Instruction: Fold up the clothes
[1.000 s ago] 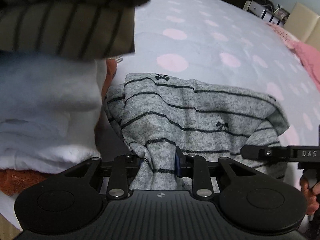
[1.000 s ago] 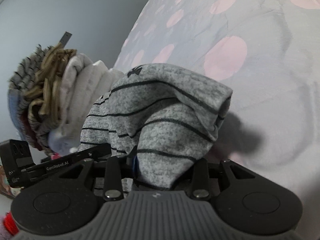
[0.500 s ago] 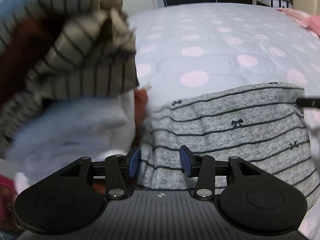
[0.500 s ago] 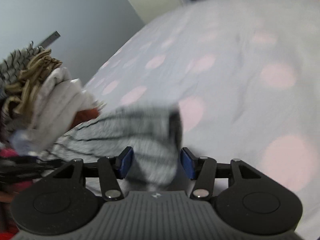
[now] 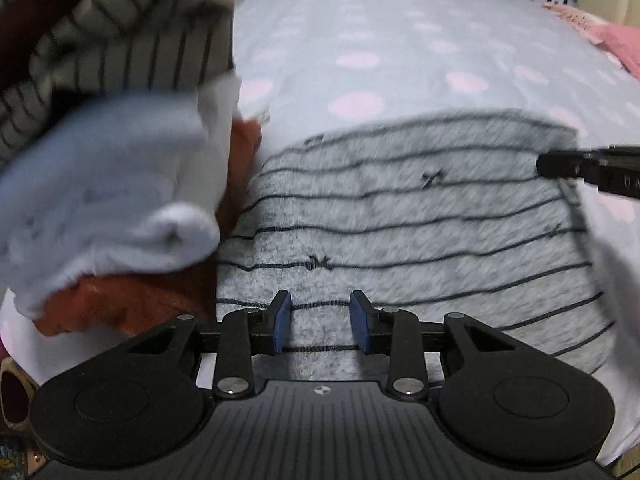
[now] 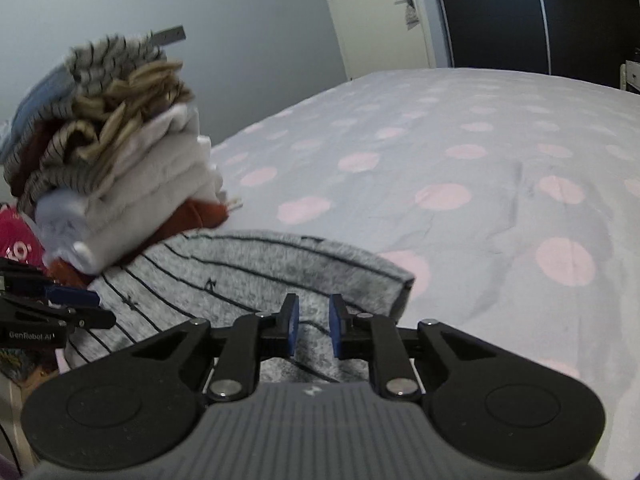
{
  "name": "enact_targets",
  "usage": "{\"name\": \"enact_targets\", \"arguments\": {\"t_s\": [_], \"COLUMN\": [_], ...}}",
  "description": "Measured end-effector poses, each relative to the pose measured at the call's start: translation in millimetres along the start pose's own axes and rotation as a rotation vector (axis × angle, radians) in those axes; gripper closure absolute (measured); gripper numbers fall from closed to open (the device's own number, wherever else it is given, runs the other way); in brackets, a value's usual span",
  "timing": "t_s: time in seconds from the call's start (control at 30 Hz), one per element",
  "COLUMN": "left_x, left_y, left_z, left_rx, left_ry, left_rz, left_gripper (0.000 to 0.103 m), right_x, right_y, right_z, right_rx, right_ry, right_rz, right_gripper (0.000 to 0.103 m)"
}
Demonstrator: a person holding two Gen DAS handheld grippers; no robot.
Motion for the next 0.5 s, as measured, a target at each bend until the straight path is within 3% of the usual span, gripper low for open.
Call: {"name": "enact_targets", "arguments": {"t_s": [0.3,0.5], "left_x": [5,11], "left_y": [-17,-7], "left_z": [1,-8], "left_rx": [-0.022,-0.003], "left_ry": [-0.020,-0.017], "left_rz": [0.013,-0.004], "left_gripper": [0.072,0.072], "right_x": [19,25], "right_y": [-57,-59], "right_z": [6,4], "right_rx": [-0.060,-0.060], "right_ry": [-0.033,-0.088], "right_rz": [0.062,0.047], "right_gripper": [0.085,0.083]}}
Point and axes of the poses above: each gripper's, at about its wrist camera, not at the fingertips, and y roughly against the way its jaws point, x to its right, z to its underside, the point moved 9 cm from there along -y, roughly the way its jaws point, and after that the axes turned 6 degrees about x, right-handed, at the moved point
